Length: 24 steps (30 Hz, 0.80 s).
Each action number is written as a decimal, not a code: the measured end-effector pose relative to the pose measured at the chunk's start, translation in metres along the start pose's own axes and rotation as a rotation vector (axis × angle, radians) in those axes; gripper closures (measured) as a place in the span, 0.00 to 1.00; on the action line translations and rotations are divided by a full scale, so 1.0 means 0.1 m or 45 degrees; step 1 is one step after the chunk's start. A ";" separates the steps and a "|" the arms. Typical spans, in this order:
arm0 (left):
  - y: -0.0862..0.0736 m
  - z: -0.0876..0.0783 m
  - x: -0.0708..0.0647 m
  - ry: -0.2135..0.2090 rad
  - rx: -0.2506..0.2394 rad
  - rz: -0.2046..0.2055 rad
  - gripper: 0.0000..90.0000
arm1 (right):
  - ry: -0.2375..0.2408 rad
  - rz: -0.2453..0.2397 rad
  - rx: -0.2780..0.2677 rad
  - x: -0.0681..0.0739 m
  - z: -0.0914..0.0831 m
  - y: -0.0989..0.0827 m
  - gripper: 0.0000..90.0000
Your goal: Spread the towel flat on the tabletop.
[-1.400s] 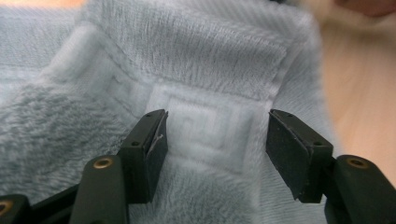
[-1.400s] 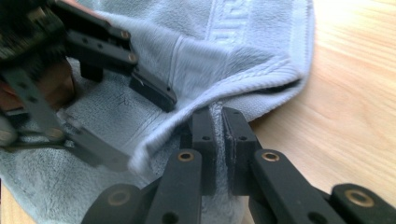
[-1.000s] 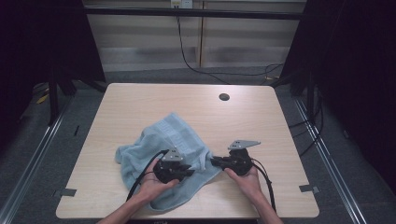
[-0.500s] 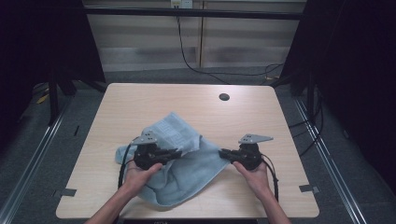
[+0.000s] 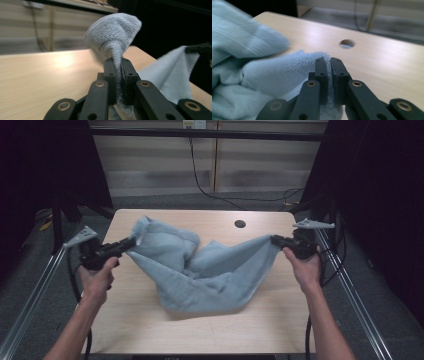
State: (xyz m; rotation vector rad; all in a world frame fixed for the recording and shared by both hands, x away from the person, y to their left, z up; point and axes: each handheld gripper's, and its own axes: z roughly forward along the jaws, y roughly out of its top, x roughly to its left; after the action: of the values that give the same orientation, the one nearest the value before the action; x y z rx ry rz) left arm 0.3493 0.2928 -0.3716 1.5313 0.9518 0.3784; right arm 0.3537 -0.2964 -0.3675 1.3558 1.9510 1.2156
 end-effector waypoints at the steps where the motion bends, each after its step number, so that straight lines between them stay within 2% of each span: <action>1: 0.01 -0.08 0.04 0.015 -0.028 -0.027 0.95 | -0.027 0.016 -0.013 -0.05 -0.05 0.04 0.95; 3: -0.01 -0.22 0.10 0.038 -0.052 -0.042 0.95 | -0.076 0.031 -0.053 -0.15 -0.18 0.07 0.95; 4: -0.05 -0.29 0.11 0.043 -0.043 -0.031 0.95 | -0.099 0.034 -0.070 -0.19 -0.24 0.06 0.95; 6: -0.19 -0.39 0.11 0.044 -0.012 -0.026 0.95 | -0.095 0.070 -0.089 -0.27 -0.37 -0.02 0.94; 9: -0.47 -0.48 0.03 -0.011 0.058 -0.047 0.94 | -0.085 0.059 -0.010 -0.26 -0.47 -0.28 0.94; 11: -0.65 -0.52 -0.04 -0.073 0.092 -0.064 0.94 | -0.072 0.060 0.021 -0.21 -0.52 -0.51 0.94; 13: -0.80 -0.55 -0.14 -0.093 0.149 -0.054 0.93 | -0.073 0.062 0.053 -0.14 -0.57 -0.73 0.93; 15: -0.87 -0.63 -0.20 -0.113 0.163 -0.050 0.90 | -0.061 0.063 0.062 -0.07 -0.64 -0.92 0.91; 18: -0.88 -0.77 -0.22 -0.102 0.182 -0.036 0.84 | -0.064 0.067 0.088 0.01 -0.78 -1.14 0.89; 20: -0.84 -0.81 -0.21 -0.068 0.167 -0.027 0.78 | -0.103 0.070 0.120 0.03 -0.86 -1.23 0.82; 22: -0.77 -0.81 -0.20 -0.048 0.146 -0.019 0.71 | -0.126 0.048 0.132 0.04 -0.92 -1.28 0.77; 23: -0.73 -0.80 -0.20 -0.040 0.137 -0.004 0.67 | -0.134 0.058 0.124 0.04 -0.93 -1.28 0.74; 24: -0.68 -0.77 -0.22 -0.059 0.125 0.008 0.67 | -0.131 0.059 0.119 0.05 -0.93 -1.27 0.71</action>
State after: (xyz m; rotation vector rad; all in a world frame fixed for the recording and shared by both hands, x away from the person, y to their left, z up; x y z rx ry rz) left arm 0.2574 0.3227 -0.4128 1.6258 0.9412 0.3031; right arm 0.2167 -0.3439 -0.4302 1.4880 1.9353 1.0646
